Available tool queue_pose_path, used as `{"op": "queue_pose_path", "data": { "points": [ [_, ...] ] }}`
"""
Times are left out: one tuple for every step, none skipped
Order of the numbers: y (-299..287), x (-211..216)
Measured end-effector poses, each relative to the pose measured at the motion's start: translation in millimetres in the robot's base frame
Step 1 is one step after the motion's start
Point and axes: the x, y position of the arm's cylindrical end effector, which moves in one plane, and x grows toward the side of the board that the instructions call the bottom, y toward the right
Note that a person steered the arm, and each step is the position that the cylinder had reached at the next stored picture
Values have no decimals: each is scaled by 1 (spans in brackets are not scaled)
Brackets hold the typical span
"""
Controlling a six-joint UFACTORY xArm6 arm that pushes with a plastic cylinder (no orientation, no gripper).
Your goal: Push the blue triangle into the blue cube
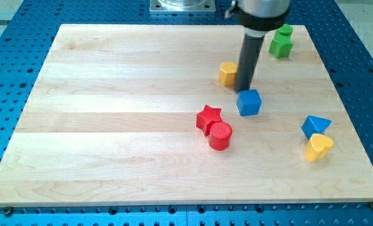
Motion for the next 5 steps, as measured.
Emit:
{"op": "queue_pose_path", "data": {
  "points": [
    [7,45],
    [71,48],
    [175,51],
    [219,89],
    [190,121]
  ]
}}
